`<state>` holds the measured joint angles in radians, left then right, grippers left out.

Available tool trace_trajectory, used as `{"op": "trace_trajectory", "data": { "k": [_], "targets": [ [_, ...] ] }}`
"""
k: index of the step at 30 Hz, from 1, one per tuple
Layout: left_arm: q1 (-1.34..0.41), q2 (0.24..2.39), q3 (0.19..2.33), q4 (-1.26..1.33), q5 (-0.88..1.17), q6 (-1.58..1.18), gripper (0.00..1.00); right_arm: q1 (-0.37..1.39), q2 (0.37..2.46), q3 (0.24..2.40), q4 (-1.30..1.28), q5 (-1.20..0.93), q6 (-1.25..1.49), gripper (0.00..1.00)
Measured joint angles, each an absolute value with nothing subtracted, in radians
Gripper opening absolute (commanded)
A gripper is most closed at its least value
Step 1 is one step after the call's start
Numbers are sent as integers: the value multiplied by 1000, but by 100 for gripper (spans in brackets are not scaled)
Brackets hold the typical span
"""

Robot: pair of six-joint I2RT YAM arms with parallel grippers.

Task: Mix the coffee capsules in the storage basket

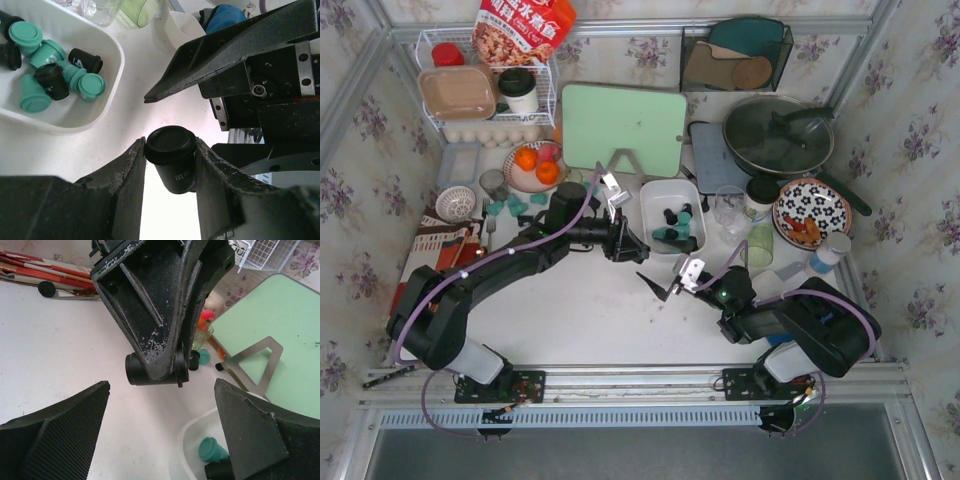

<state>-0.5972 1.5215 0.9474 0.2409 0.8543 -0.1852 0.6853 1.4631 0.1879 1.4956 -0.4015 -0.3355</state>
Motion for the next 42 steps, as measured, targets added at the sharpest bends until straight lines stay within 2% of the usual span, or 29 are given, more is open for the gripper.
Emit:
{"op": "trace_trajectory", "data": {
  "k": [12,19,25,26,28,31,34,35,39,42],
  "targets": [
    [-612,1547,953,245,860,-190,30,691,1454,181,1502,-396,-368,75],
    [-635,1578,971,279,865,-218,29,696,1460,187,1502,-396,-369,59],
    [-644,1584,979,279,862,-238,30,696,1459,196,1497,-392,-380,36],
    [-643,1585,981,280,860,-239,31,696,1456,200,1489,-392,-381,27],
    [-642,1585,982,287,853,-242,34,696,1446,211,1466,-384,-381,1],
    [-642,1584,984,287,839,-246,47,696,1435,222,1431,-374,-381,0],
    [-642,1583,992,284,824,-249,54,696,1431,228,1422,-361,-379,0],
    [-642,1581,994,282,823,-250,60,697,1431,228,1422,-353,-376,0],
    [-628,1550,998,239,771,-262,69,696,1431,229,1404,-329,-377,0],
    [-585,1515,990,212,674,-276,71,696,1439,244,1377,-289,-379,0]
  ]
}}
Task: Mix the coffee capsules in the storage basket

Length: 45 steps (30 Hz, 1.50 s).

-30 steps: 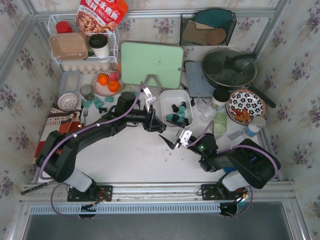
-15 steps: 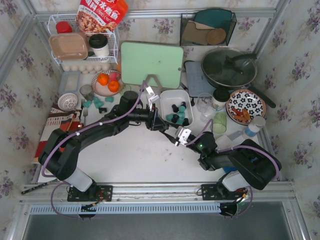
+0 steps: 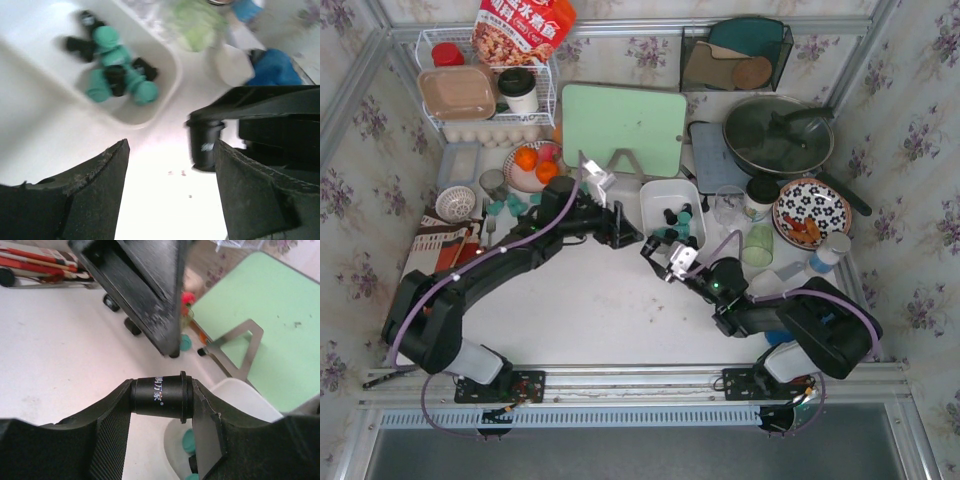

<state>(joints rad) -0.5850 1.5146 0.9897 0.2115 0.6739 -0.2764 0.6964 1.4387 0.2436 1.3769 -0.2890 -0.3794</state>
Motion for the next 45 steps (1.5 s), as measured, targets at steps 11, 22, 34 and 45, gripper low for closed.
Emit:
{"op": "trace_trajectory", "data": {
  "k": [11,22,34,45],
  "targets": [
    [-489,1573,1081,-51,127,-398,71,692,1536,417,1126,21,-316,19],
    [-460,2056,1539,-272,-194,-574,71,624,1572,489,908,205,-162,75],
    [-463,2265,1804,-474,-450,-760,57,618,1578,498,884,178,-138,77],
    [-468,2375,1931,-577,-487,-778,41,618,1563,493,884,149,-137,78]
  ]
}}
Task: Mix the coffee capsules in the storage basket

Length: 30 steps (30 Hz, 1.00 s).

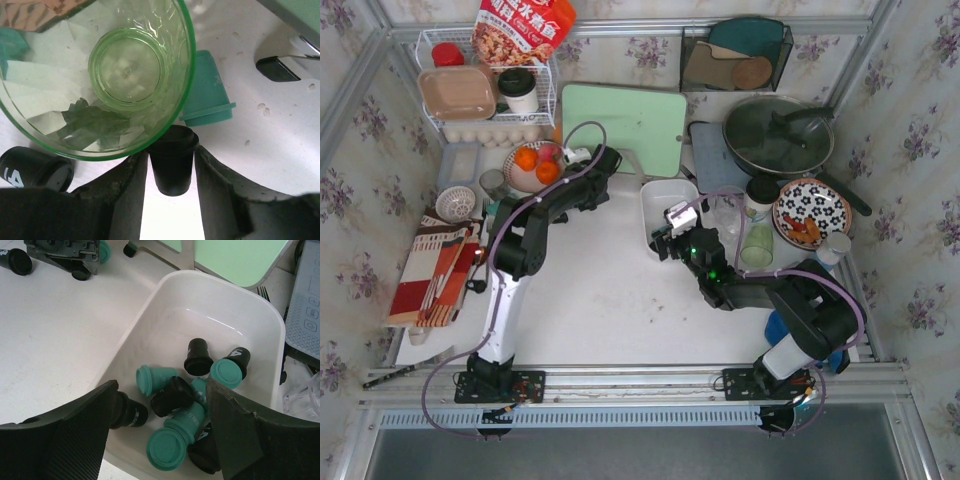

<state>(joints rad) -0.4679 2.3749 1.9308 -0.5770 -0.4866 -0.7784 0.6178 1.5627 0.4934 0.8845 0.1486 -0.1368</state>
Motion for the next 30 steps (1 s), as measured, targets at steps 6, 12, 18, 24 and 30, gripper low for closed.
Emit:
{"op": "trace_trajectory", "data": {
  "k": [6,12,18,24,30],
  "targets": [
    [-468,2368,1914,-572,-487,-783,22,618,1561,492,884,131,-137,78],
    [-468,2271,1784,-524,-402,-720,20,618,1539,468,893,115,-148,90],
    [-469,2051,1581,-419,-162,-568,20,618,1495,306,1080,-35,-251,93],
    [-469,1797,1272,-205,194,-399,14,619,1485,239,1285,-219,-307,93],
    [-512,1610,1055,4,508,-318,13,630,1510,202,1426,-350,-323,95]
  ]
}}
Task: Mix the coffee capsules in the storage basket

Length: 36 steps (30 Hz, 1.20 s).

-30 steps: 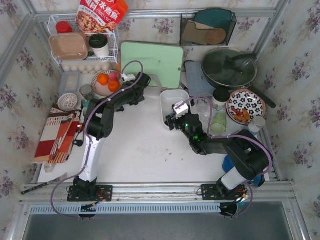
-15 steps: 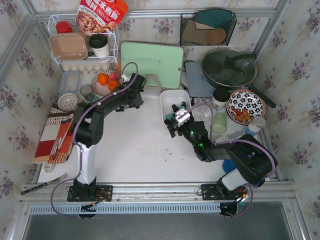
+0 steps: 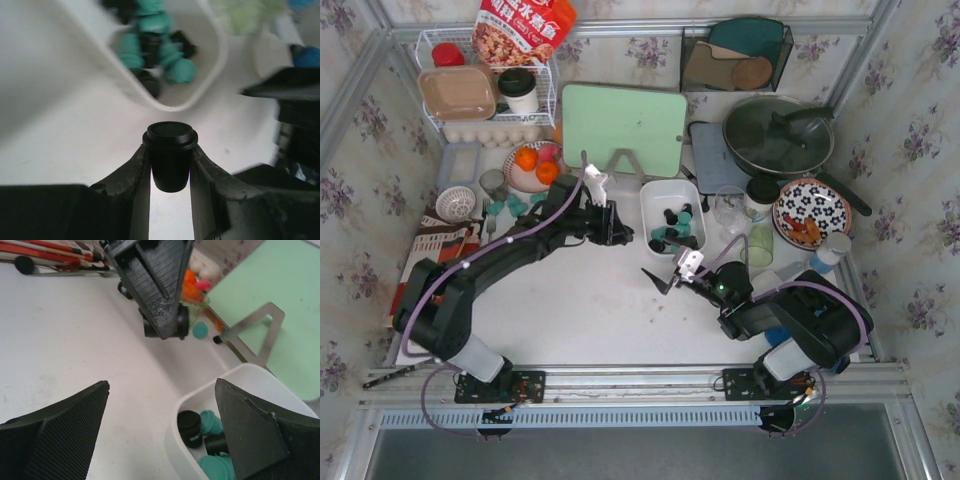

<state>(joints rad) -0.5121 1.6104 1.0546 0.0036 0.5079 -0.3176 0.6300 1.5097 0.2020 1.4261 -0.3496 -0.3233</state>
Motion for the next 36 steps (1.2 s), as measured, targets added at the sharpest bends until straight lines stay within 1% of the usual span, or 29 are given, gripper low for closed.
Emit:
{"op": "trace_trajectory", "data": {
  "k": [3,7,16,22,31,36],
  "targets": [
    [-563,1533,1010,73,580,-290,12,647,1524,186,1487,-389,-341,95],
    [-606,1505,1003,120,630,-276,12,680,1533,169,1514,-393,-376,95],
    [-665,1533,1009,136,659,-276,11,692,1533,131,1515,-280,-418,93],
    [-698,1589,1032,136,658,-278,10,702,1542,121,1517,-257,-429,89],
    [-712,1634,1043,139,649,-291,9,712,1527,117,1517,-262,-433,76],
    [-714,1635,1043,138,647,-292,8,712,1524,117,1517,-260,-432,73]
  ]
}}
